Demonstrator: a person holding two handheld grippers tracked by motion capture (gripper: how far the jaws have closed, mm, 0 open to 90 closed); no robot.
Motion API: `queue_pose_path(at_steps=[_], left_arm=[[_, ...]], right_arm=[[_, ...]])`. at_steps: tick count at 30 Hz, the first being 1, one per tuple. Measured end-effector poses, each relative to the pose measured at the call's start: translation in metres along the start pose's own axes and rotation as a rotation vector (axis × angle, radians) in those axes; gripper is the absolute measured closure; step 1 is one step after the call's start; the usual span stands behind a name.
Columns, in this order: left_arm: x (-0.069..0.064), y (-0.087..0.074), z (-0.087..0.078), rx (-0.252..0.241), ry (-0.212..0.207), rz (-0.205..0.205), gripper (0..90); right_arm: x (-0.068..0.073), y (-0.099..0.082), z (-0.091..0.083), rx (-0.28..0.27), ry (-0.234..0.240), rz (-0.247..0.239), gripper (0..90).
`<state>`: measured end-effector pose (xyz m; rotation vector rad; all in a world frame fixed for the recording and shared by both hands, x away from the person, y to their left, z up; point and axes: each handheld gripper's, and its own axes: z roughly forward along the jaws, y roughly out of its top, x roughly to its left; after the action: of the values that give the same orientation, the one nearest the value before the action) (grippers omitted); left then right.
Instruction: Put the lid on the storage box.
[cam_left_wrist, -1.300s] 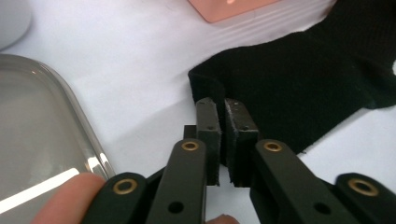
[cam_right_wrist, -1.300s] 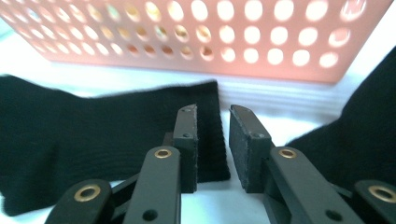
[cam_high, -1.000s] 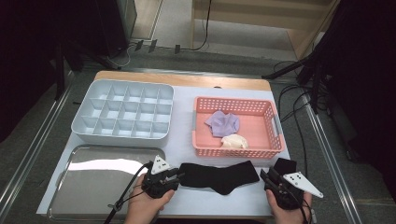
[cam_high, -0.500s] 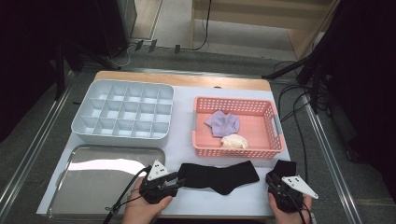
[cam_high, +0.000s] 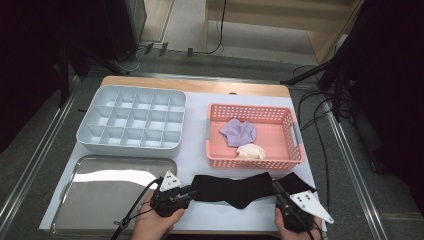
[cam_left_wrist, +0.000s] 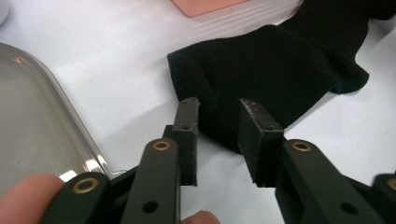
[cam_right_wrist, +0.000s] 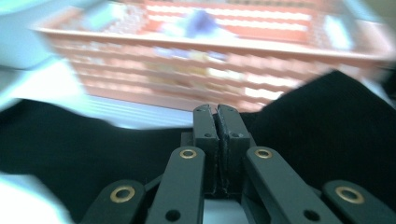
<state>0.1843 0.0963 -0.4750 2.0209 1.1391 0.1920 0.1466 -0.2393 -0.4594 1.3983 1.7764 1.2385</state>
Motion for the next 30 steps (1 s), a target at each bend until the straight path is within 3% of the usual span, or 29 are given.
queue_pose_path(at_steps=[7,9,12,15,17,20,23,25,30], left_arm=[[0.0,-0.001,-0.001,0.01,-0.006,0.003,81.5],[0.001,-0.001,-0.002,0.011,-0.017,-0.003,83.9],[0.003,0.0,-0.002,0.016,-0.019,-0.017,86.0],[0.003,0.0,-0.001,0.021,-0.013,-0.019,87.1],[0.003,0.0,-0.001,0.022,-0.013,-0.019,87.3],[0.003,0.0,-0.001,0.016,-0.008,-0.021,87.4],[0.003,0.001,-0.001,0.015,-0.008,-0.024,88.0],[0.004,0.001,-0.002,0.018,-0.009,-0.023,88.1],[0.005,0.001,-0.004,0.007,-0.003,-0.024,88.1]], right_arm=[[0.049,-0.005,0.022,0.085,0.177,-0.11,85.4],[0.051,-0.007,0.024,0.093,0.213,-0.109,75.1],[0.043,-0.005,0.018,0.05,0.254,-0.077,66.4],[0.026,-0.003,0.01,0.013,0.212,-0.026,63.7],[0.013,-0.004,0.007,0.004,0.151,0.0,62.3],[0.002,-0.005,0.005,0.008,0.066,0.016,58.2],[-0.005,-0.007,0.007,0.012,0.015,0.026,49.3],[-0.006,-0.007,0.008,0.026,-0.007,0.028,45.1],[-0.005,-0.013,0.017,0.101,-0.008,0.022,41.2]])
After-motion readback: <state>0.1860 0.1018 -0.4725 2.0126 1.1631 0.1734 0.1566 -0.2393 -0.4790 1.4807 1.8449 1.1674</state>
